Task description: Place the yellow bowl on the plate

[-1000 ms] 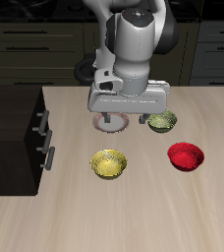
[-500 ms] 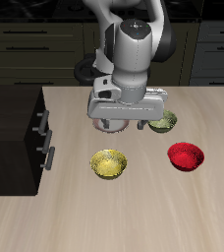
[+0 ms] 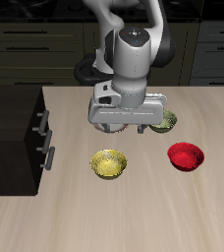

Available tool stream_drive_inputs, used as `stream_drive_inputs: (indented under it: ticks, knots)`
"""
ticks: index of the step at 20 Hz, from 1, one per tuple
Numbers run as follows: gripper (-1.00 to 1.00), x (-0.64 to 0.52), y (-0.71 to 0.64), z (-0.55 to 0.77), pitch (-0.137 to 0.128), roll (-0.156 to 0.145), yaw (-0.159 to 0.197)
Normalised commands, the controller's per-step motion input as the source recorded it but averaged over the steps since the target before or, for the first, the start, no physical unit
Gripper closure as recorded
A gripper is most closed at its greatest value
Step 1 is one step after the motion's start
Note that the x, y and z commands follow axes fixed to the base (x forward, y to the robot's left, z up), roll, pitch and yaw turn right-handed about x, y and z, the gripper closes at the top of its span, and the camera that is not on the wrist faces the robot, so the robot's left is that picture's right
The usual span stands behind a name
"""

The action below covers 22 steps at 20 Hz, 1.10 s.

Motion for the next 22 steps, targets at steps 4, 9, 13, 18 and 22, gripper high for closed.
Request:
stream_drive_inputs:
  ticks: [4, 9, 13, 18, 22]
  knots:
    - [-1.00, 0.04, 0.14, -0.15, -0.030, 0.012, 0.059]
    - [-1.00, 0.05, 0.04, -0.15, -0.011, 0.008, 0.063]
    - [-1.00, 0.06, -0.02, -0.16, 0.017, 0.006, 0.002]
    - [-1.00, 0.05, 0.03, -0.27, 0.026, 0.007, 0.017]
    - [-1.00, 0.04, 0.11, -0.15, 0.011, 0.016, 0.016]
